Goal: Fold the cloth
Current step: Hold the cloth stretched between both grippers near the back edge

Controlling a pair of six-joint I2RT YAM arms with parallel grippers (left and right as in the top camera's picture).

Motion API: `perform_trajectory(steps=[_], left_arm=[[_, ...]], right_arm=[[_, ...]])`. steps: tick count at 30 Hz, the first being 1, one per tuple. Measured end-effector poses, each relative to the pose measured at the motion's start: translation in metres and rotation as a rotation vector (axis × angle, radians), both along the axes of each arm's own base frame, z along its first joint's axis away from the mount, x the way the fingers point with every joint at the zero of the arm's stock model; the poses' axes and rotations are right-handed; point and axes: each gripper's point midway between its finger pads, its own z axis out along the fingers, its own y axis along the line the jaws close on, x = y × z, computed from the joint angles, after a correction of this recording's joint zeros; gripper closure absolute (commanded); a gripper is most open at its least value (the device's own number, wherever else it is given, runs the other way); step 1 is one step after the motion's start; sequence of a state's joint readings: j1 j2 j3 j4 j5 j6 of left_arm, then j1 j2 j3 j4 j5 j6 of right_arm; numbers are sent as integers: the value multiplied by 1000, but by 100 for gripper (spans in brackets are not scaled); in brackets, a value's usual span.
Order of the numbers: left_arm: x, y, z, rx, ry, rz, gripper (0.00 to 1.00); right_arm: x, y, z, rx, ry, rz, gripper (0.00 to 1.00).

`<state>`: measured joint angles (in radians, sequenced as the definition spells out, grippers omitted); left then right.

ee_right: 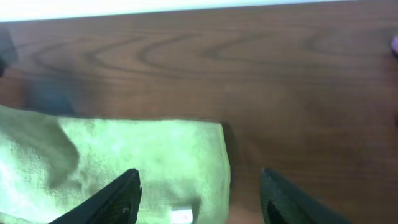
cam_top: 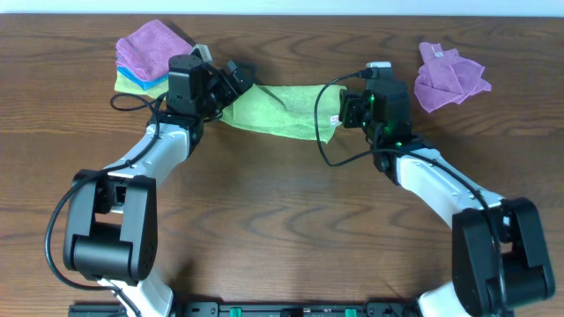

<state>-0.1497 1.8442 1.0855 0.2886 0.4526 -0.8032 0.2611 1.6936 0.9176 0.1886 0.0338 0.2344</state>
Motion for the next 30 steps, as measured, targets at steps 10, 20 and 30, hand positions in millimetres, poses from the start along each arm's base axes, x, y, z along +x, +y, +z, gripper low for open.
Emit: perform_trajectory(steps=[10, 20, 30], left_arm=[[-6, 20, -16, 34, 68, 21, 4], [-21, 31, -40, 193, 118, -28, 4], [-19, 49, -54, 347, 97, -33, 4]], right_arm=[[-53, 12, -22, 56, 257, 94, 30], [-67, 16, -31, 237, 386, 44, 48], [-73, 29, -51, 354, 487, 10, 56]])
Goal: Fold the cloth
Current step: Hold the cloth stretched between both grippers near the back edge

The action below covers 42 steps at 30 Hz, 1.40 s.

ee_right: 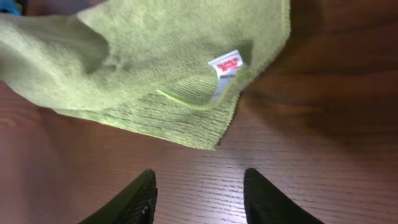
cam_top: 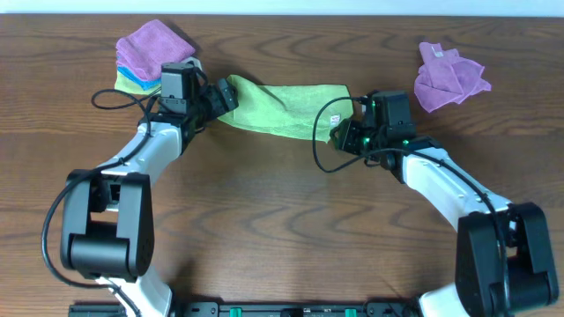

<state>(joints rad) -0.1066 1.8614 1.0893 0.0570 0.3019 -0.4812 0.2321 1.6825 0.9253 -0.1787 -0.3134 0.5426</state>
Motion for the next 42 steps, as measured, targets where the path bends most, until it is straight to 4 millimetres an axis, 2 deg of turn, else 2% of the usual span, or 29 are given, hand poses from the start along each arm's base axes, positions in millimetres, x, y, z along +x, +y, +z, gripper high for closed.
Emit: perform_trajectory(steps=[3, 4, 5, 11, 13, 17, 26, 28, 31, 36, 39, 42], left_arm=[[-3, 1, -24, 14, 49, -6, 0], [-4, 1, -30, 15, 62, -6, 6], [-5, 1, -34, 19, 69, -9, 7], [-6, 1, -39, 20, 80, -9, 6], [-6, 1, -41, 21, 82, -8, 10], [-8, 2, -43, 22, 98, -7, 11], [-8, 27, -44, -27, 121, 30, 11], [-8, 36, -43, -51, 125, 47, 14], [-8, 47, -42, -88, 135, 73, 28], [-12, 31, -44, -97, 153, 42, 30], [-15, 14, -48, -94, 160, 5, 31], [-12, 5, -50, -98, 158, -12, 43]], right_arm=[[-1, 3, 1, 21, 7, 5, 57], [-2, 4, 1, 27, 9, 9, 57], [-2, 5, 2, 31, 10, 11, 57], [-4, 8, 3, 52, 16, 20, 58], [-4, 9, 3, 57, 17, 24, 58], [-5, 11, 4, 65, 19, 30, 59], [-6, 12, 4, 72, 23, 35, 58], [-6, 12, 4, 72, 23, 36, 58], [-6, 12, 4, 73, 23, 37, 59], [-5, 13, 5, 74, 19, 37, 60], [-5, 13, 5, 74, 19, 37, 60], [-5, 13, 5, 76, 19, 38, 60]])
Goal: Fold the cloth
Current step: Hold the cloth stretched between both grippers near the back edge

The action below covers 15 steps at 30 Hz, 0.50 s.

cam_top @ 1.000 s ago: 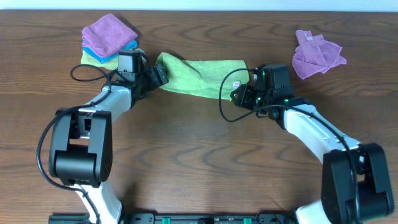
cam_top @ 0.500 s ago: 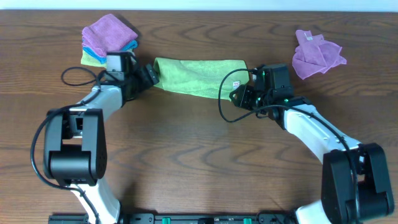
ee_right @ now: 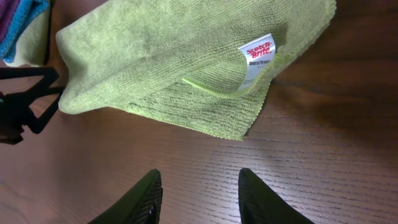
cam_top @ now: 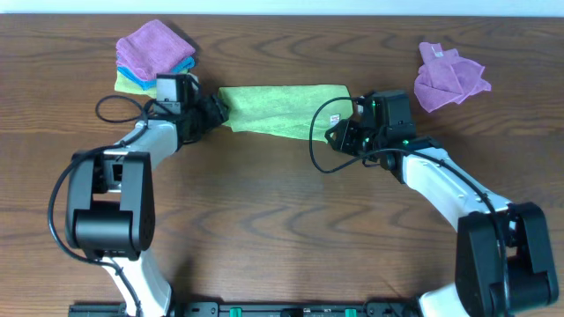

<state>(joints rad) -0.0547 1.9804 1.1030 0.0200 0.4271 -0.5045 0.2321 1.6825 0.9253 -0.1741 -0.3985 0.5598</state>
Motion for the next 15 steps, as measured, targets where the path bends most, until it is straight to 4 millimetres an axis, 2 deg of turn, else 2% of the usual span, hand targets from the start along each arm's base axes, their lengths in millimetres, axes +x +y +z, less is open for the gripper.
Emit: perform_trajectory(steps=[2, 5, 8, 15], left_arm=[[3, -2, -3, -5, 0, -8, 46], [3, -2, -4, -8, 4, -2, 57], [4, -1, -6, -1, 5, 3, 61], [4, 2, -10, 8, 17, 22, 79]], right_arm=[[-1, 1, 0, 7, 3, 6, 61], [-2, 3, 1, 14, 5, 11, 61], [-2, 3, 1, 17, 5, 13, 61], [-2, 4, 1, 22, 6, 17, 61]])
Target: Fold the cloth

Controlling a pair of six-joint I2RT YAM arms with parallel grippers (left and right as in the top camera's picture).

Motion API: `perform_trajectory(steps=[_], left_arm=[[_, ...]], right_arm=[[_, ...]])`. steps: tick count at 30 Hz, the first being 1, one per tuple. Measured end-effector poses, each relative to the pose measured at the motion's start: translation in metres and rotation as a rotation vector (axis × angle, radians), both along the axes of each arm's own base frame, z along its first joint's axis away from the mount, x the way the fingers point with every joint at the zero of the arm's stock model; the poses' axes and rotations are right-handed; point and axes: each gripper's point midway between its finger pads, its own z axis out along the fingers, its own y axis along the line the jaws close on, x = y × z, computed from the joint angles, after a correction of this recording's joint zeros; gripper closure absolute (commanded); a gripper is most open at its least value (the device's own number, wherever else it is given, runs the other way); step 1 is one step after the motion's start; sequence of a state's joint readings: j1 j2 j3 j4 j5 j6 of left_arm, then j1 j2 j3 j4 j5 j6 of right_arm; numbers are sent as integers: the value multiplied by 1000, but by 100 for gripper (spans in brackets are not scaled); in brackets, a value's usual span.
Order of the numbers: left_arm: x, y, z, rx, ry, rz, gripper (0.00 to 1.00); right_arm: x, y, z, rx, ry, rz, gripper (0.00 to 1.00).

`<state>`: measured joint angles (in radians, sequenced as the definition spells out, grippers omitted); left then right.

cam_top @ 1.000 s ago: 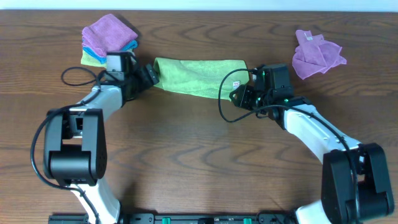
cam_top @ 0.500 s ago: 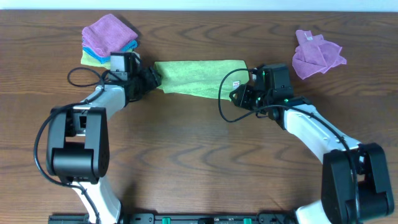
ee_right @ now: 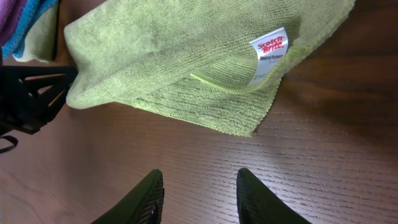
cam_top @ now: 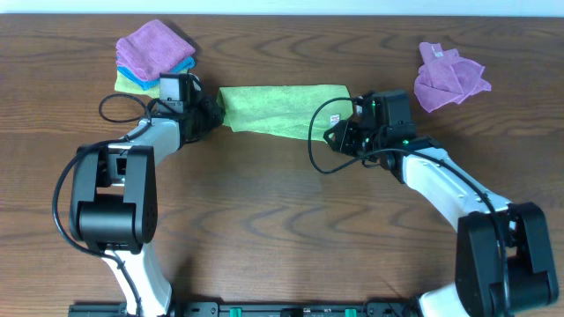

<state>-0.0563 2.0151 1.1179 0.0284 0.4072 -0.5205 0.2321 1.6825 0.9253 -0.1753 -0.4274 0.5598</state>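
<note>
The green cloth (cam_top: 282,107) lies folded into a long band across the far middle of the table. In the right wrist view the cloth (ee_right: 186,56) shows a white tag (ee_right: 268,53) on a turned-up corner at its right end. My right gripper (cam_top: 333,134) sits just off that corner. It is open (ee_right: 198,199) over bare wood with nothing between its fingers. My left gripper (cam_top: 214,110) is low at the cloth's left end. Its black fingers (ee_right: 37,93) touch that edge, but whether they grip it is unclear.
A stack of folded purple, blue and yellow-green cloths (cam_top: 152,53) sits at the far left, right behind my left gripper, and shows in the right wrist view's corner (ee_right: 25,25). A crumpled purple cloth (cam_top: 449,75) lies at the far right.
Almost nothing has changed. My right gripper has backed off a touch from the cloth's near edge, still open. My left gripper stays at the left end, and the cloth lies as before.
At first both grippers were at the cloth's ends, the right one's open fingers over its right edge. Then the right gripper was off the cloth and the left end hung lifted at my left gripper. After that the cloth lay flat as a folded band, as now.
</note>
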Motion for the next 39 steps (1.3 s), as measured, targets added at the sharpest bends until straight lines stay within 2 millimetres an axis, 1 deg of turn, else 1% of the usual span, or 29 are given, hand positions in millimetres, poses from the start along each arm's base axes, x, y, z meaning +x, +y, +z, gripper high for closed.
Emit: perform_trajectory(steps=[1, 3, 6, 8, 11, 13, 16, 17, 18, 23, 26, 29, 31, 33, 34, 39], left_arm=[[0, 1, -1, 3, 2, 1, 81], [0, 1, -2, 6, 4, 5, 94], [-1, 3, -5, 14, 9, 8, 94], [-1, 3, -5, 16, 9, 9, 94], [-1, 2, -5, 13, 9, 5, 95], [-1, 2, -4, 4, 7, -5, 94], [-3, 4, -4, -23, 9, -23, 94], [-3, 6, -3, -38, 13, -24, 94], [-3, 7, -3, -44, 14, -23, 94], [-5, 9, -3, -74, 24, -30, 94], [-6, 8, -4, -79, 26, -34, 94], [-6, 8, -4, -77, 24, -38, 94], [-6, 8, -4, -71, 20, -47, 89], [-5, 7, -3, -73, 14, -50, 76], [-4, 6, -1, -75, 5, -55, 73], [-2, 5, 0, -63, -4, -56, 75]], right_arm=[[0, 0, 0, 2, 1, 1, 61], [-1, 2, 1, 10, 3, 7, 57], [-5, 6, 2, 38, 18, 23, 48], [-12, 8, -1, 48, 55, 35, 42], [-31, 6, -10, 32, 140, 57, 40], [-42, 3, -17, 9, 181, 72, 41], [-43, 1, -20, -14, 165, 94, 59], [-41, 0, -21, -16, 145, 93, 63], [-39, 0, -22, -20, 129, 93, 64], [-31, -5, -28, -51, 64, 75, 64], [-28, -10, -32, -75, 49, 59, 59], [-22, -12, -30, -86, 22, 46, 56], [-20, -12, -29, -86, 14, 41, 56], [-20, -12, -29, -83, 16, 32, 56], [-20, -12, -29, -83, 17, 29, 56], [-20, -12, -29, -78, 24, 19, 57]])
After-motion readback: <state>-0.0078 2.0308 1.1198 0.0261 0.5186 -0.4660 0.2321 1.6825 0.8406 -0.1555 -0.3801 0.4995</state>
